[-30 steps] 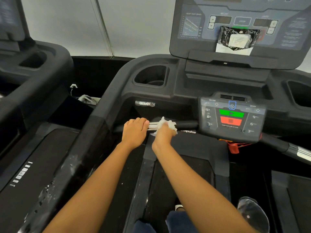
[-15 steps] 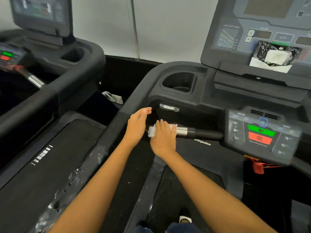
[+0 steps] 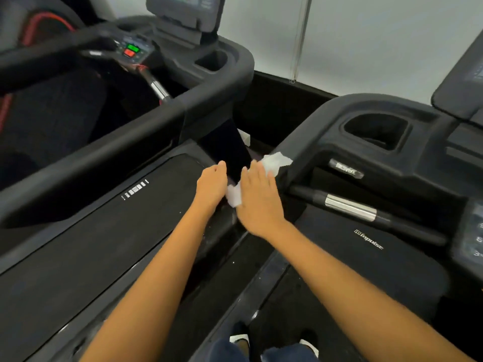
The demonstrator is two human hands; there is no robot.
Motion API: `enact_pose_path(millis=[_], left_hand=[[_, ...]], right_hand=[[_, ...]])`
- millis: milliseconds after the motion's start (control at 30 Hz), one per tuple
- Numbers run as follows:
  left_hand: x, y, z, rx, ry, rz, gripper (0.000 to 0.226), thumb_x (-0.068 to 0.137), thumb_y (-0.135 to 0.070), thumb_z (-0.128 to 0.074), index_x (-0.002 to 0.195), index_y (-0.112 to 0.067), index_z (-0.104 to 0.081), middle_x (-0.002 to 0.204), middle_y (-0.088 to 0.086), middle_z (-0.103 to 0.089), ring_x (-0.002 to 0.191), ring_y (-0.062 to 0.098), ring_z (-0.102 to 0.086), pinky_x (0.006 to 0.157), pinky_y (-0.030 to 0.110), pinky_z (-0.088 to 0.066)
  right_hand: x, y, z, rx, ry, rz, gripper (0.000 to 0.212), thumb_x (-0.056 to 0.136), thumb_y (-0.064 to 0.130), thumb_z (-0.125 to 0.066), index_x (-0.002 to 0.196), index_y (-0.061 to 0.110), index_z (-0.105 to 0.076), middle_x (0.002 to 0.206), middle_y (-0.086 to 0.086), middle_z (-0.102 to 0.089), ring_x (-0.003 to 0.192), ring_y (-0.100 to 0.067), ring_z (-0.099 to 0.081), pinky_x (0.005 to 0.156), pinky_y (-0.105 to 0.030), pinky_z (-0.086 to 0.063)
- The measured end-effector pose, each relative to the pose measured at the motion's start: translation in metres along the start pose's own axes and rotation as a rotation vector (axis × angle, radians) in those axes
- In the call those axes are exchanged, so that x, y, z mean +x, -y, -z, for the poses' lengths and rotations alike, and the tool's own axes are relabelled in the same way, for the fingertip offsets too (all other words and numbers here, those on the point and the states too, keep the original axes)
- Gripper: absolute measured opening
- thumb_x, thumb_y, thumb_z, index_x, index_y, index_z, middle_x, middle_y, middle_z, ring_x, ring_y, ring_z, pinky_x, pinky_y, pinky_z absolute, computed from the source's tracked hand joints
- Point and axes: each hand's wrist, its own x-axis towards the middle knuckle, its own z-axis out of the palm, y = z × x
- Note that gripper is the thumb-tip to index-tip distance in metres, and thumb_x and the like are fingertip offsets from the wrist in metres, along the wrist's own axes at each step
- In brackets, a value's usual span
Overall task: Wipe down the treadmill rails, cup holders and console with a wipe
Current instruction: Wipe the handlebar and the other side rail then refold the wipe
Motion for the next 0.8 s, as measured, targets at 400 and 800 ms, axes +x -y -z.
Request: enact_pose_path(millis=[400, 800], left_hand=[[-0.019, 0.021, 0.024, 0.137, 0.022, 0.119, 0.038, 0.101, -0.045, -0.027, 0.091, -0.015, -0.05, 0.115, 0.014, -0.065, 0.092, 0.023, -0.053, 0.082, 0.037, -0.038], [-0.041, 0.03, 0.023, 0.372, 0.074, 0.16, 0.055, 0.1, -0.05, -0.024, 0.078, -0.008, -0.052, 0.104, 0.02, -0.06, 0.086, 0.029, -0.054, 0.084, 0.04, -0.041]], right_hand=[[0.078, -0.075, 0.016, -0.122, 0.081, 0.017, 0.04, 0.09, 0.029, -0.04, 0.121, 0.01, -0.056, 0.129, -0.008, -0.051, 0.133, -0.029, -0.034, 0.108, -0.043, -0.025], [0.033, -0.082, 0.006, 0.218, -0.227, 0.276, 0.041, 0.09, 0.021, -0.047, 0.131, 0.017, -0.048, 0.135, -0.003, -0.049, 0.124, -0.023, -0.046, 0.102, -0.044, -0.039]])
